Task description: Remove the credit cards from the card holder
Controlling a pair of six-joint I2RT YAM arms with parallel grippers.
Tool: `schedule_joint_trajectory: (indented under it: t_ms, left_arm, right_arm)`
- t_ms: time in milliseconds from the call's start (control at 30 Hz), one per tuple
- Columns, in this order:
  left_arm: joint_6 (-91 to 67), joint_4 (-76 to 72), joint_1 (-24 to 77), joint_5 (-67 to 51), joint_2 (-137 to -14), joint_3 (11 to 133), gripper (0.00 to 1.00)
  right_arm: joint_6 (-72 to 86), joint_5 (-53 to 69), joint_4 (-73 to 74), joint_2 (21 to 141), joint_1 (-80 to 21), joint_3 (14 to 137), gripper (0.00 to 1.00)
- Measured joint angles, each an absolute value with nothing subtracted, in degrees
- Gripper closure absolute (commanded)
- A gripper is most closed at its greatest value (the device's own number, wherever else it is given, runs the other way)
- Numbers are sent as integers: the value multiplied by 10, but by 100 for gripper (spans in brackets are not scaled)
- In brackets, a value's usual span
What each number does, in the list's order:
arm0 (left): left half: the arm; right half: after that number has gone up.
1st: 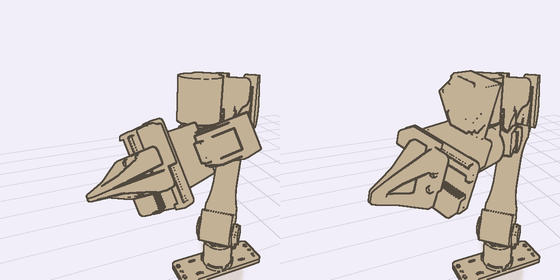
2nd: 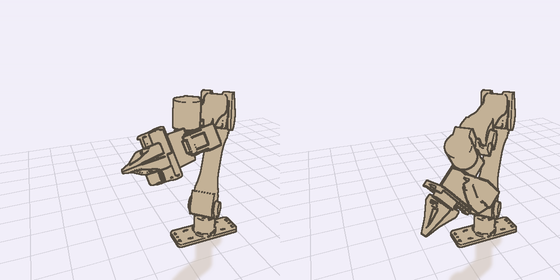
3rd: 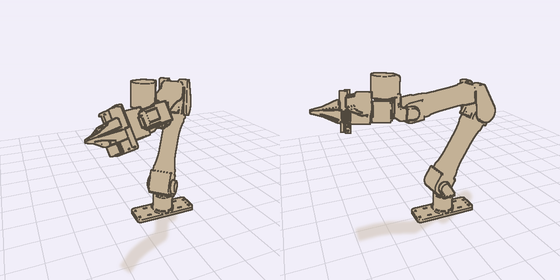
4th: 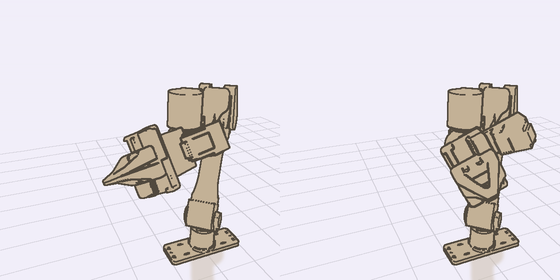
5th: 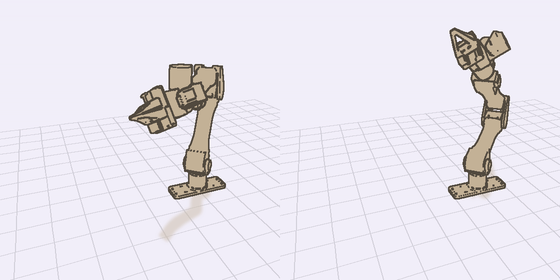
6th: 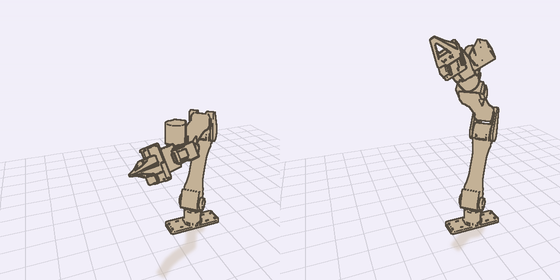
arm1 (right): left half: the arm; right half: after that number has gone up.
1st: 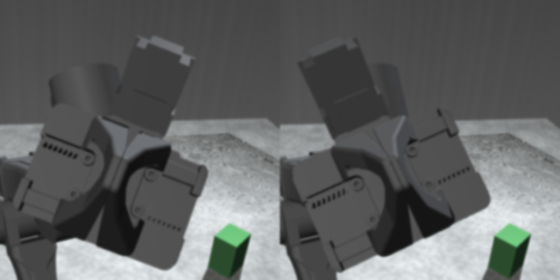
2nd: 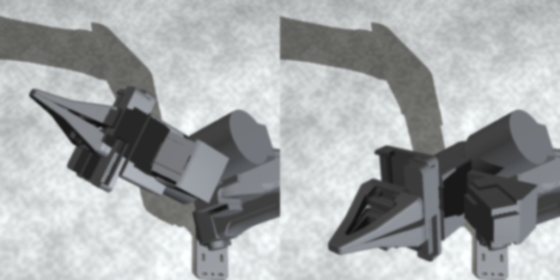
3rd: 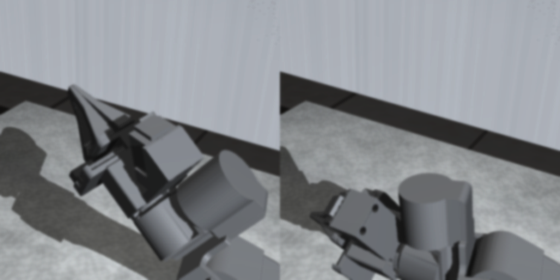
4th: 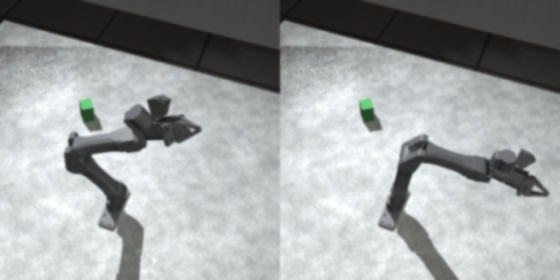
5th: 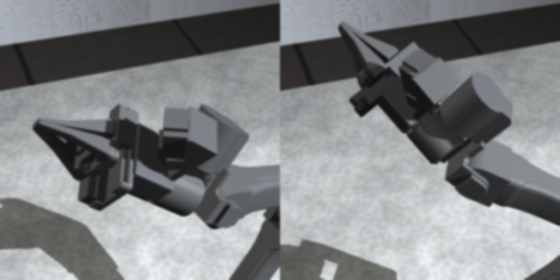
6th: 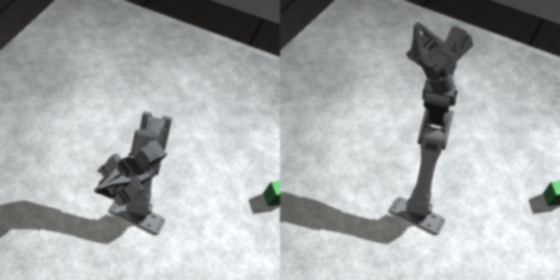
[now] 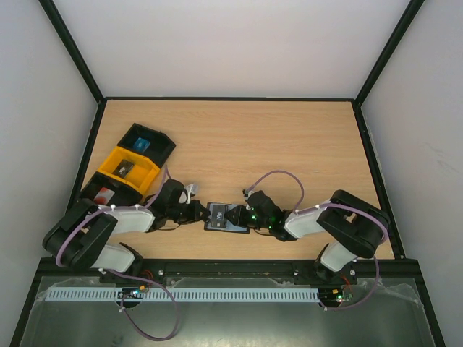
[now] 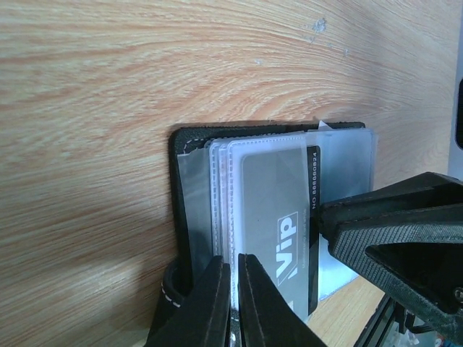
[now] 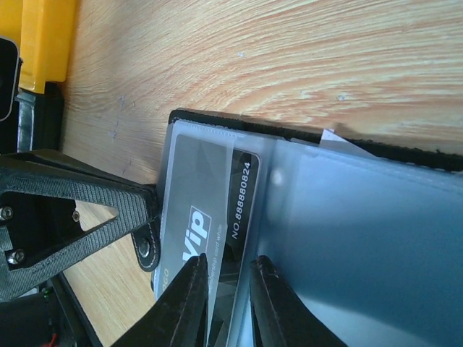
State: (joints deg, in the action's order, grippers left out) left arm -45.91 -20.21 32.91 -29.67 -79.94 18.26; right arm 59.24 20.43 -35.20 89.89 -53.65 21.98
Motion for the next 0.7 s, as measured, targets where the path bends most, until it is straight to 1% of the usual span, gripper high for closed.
schedule_joint_trajectory:
  t_ms: [200,300,467,700]
  left_arm:
    - [-467,-202,335,-290,-798,177,95]
    - [-470,-204,339,-288,-798,176,95]
    - [-471,-210,341,-285,-801,175,95]
    - [-471,-211,342,-279,-802,174,95]
  right_arm:
    - [594,206,-368,911,-536,220,84]
    - [594,207,-374,917,-536,220,86]
    - [595,207,-380,922,-536,220,98]
    - [595,205,-384,923,-536,215,98]
